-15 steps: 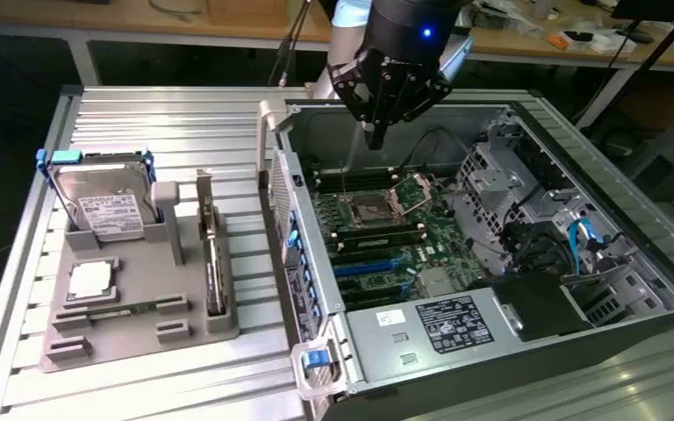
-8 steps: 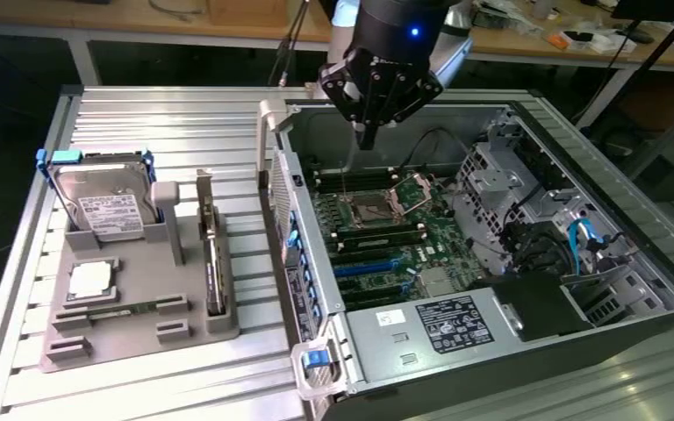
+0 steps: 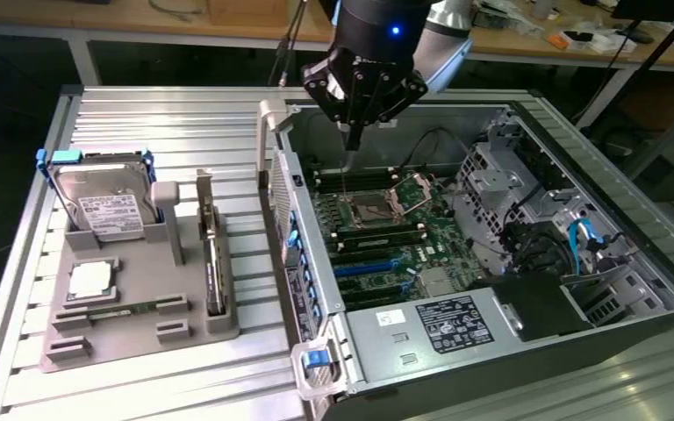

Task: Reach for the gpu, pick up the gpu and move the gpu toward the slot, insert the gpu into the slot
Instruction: 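Reach for the gpu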

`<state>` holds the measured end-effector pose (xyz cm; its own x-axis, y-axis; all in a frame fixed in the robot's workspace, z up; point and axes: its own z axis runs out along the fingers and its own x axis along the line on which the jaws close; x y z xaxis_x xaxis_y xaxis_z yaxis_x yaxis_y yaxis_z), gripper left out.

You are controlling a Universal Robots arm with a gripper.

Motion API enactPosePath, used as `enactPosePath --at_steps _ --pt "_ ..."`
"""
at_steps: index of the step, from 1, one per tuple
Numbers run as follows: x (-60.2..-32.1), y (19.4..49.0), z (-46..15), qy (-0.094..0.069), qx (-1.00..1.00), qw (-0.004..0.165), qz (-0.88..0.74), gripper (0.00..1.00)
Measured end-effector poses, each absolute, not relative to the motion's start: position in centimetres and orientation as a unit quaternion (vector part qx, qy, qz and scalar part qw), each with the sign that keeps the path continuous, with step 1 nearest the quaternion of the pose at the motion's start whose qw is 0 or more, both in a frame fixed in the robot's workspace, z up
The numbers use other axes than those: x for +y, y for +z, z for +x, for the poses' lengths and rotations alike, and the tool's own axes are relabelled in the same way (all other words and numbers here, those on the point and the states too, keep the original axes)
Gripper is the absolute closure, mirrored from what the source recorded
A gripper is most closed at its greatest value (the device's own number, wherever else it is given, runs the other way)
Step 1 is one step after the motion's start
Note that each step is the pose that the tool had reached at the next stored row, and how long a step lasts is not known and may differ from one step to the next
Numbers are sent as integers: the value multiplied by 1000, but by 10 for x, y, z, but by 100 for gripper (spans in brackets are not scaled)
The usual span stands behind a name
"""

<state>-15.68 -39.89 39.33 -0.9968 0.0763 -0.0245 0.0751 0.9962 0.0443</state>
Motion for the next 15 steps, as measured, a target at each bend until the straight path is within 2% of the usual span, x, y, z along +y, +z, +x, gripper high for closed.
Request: enactPosePath --at_steps 15 --pt "-399 393 -197 22 999 13 38 89"
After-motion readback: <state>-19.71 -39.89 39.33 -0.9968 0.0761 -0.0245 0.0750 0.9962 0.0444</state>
